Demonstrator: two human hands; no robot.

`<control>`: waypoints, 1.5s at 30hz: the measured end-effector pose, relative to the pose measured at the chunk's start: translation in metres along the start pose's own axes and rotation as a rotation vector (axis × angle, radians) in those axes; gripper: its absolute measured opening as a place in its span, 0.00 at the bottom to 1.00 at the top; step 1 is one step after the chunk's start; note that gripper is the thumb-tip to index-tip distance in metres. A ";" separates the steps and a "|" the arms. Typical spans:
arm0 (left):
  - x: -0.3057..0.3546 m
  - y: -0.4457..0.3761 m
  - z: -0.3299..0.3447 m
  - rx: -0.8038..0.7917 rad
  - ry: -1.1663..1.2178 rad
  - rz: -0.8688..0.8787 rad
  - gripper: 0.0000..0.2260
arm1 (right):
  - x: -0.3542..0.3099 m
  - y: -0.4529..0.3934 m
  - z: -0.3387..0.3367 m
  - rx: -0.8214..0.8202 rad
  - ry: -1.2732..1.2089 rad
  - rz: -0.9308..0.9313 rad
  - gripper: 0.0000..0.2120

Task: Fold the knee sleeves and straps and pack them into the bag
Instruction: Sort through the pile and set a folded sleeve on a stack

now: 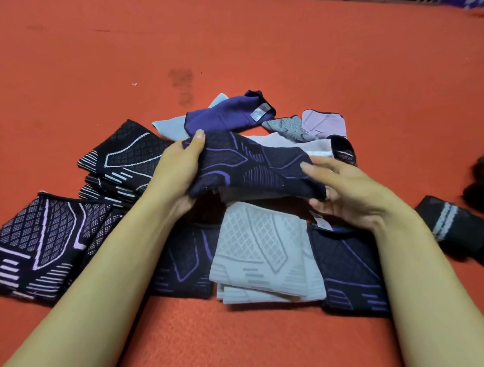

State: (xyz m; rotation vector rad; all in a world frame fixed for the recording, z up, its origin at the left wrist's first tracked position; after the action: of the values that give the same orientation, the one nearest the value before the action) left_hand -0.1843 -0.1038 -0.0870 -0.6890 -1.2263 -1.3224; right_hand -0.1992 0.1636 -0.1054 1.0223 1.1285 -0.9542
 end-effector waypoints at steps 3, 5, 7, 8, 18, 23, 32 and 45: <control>0.001 0.003 0.003 -0.121 0.101 -0.087 0.09 | -0.003 -0.006 0.000 0.149 -0.083 -0.152 0.12; -0.001 0.008 0.007 -0.267 0.175 -0.215 0.13 | -0.008 -0.008 0.000 0.234 -0.212 -0.238 0.10; -0.003 0.015 0.012 -0.406 0.182 -0.322 0.14 | -0.011 -0.008 -0.003 0.319 -0.398 -0.255 0.06; -0.004 0.019 0.015 -0.463 0.165 -0.356 0.15 | -0.010 -0.008 -0.003 0.318 -0.499 -0.236 0.06; -0.016 0.023 0.018 -0.575 -0.238 -0.322 0.12 | -0.011 0.002 0.033 0.051 -0.340 -0.301 0.14; -0.021 0.021 0.020 -0.535 -0.263 -0.192 0.08 | -0.033 0.028 0.042 -0.278 0.156 -0.596 0.18; -0.011 0.018 0.024 -0.534 -0.011 -0.136 0.11 | -0.016 0.022 0.041 -0.234 0.600 -0.501 0.31; -0.009 0.013 0.017 -0.398 -0.079 -0.177 0.06 | -0.018 0.014 0.037 -0.167 0.497 -0.591 0.23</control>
State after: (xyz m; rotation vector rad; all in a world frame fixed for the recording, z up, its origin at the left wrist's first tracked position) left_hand -0.1750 -0.0828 -0.0876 -0.9366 -1.1148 -1.7259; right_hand -0.1800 0.1328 -0.0815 0.8186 1.9633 -1.0634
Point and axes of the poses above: each hand's wrist, its own y-axis away from the middle knuckle, its own z-axis out of the palm, x = y × z, the point moved 3 cm from there along -y, towards the middle knuckle, and after that the axes turned 7 degrees about -z, right-handed, at the moved point
